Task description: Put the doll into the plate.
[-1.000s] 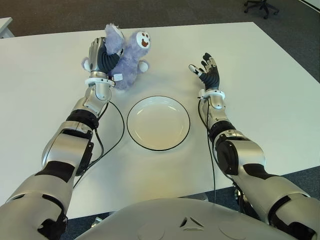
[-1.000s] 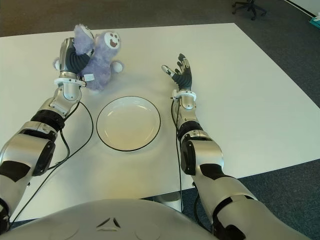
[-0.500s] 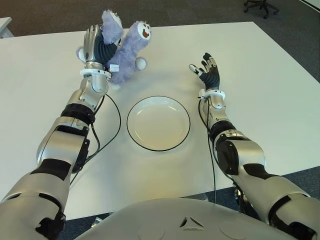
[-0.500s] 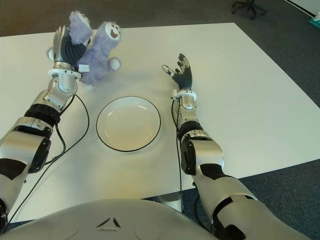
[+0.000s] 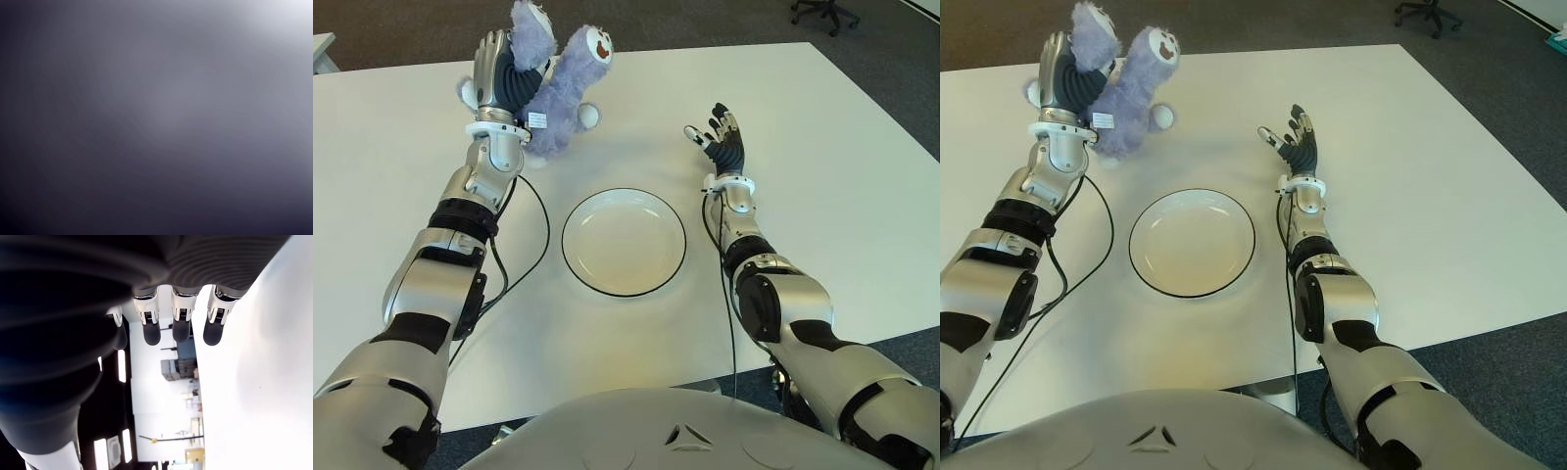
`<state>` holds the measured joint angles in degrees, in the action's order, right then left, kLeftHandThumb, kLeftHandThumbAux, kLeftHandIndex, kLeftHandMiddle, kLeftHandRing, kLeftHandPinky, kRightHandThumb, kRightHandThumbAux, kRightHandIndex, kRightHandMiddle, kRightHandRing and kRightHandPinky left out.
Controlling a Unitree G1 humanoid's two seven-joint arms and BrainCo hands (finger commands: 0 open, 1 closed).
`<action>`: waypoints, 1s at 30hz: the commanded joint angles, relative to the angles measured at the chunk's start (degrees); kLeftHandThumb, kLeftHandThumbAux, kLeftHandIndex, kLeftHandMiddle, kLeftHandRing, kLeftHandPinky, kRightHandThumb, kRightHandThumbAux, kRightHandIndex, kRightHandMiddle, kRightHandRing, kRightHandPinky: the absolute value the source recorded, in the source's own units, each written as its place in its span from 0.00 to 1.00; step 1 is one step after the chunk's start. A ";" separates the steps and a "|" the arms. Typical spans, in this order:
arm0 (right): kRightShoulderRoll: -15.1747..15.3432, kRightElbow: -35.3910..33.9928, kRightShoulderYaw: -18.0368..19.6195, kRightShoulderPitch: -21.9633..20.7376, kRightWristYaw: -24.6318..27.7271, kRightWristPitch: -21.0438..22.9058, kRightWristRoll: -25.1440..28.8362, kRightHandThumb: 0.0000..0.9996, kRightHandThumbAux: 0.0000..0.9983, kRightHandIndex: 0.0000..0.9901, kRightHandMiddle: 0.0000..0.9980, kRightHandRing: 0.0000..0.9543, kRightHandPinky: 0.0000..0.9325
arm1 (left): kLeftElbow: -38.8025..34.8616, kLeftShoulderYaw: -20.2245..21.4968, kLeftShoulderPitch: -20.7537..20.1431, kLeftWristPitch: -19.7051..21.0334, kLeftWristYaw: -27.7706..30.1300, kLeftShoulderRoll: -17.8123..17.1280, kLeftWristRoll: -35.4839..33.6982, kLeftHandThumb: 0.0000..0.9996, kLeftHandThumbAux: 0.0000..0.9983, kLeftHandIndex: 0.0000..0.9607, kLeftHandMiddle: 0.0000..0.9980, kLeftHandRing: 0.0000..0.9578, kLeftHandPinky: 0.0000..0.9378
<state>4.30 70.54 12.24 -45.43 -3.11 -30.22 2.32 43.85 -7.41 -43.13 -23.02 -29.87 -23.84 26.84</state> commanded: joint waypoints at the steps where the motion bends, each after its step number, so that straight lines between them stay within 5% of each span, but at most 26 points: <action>1: -0.81 3.99 -0.16 5.61 -0.01 3.29 -0.55 0.09 0.79 0.09 0.04 0.04 0.09 | -3.83 1.54 1.81 1.08 2.97 -0.53 -1.77 0.95 0.61 0.87 0.89 0.94 0.95; 30: -0.66 4.29 -0.25 5.25 0.05 3.54 -0.56 0.09 0.79 0.09 0.04 0.04 0.09 | -19.11 3.85 6.81 3.29 11.14 0.62 -4.71 0.92 0.60 0.87 0.90 0.94 0.94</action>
<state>4.55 70.91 12.04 -45.61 -2.99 -30.21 2.26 27.09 -4.25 -37.93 -20.20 -20.41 -23.67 23.23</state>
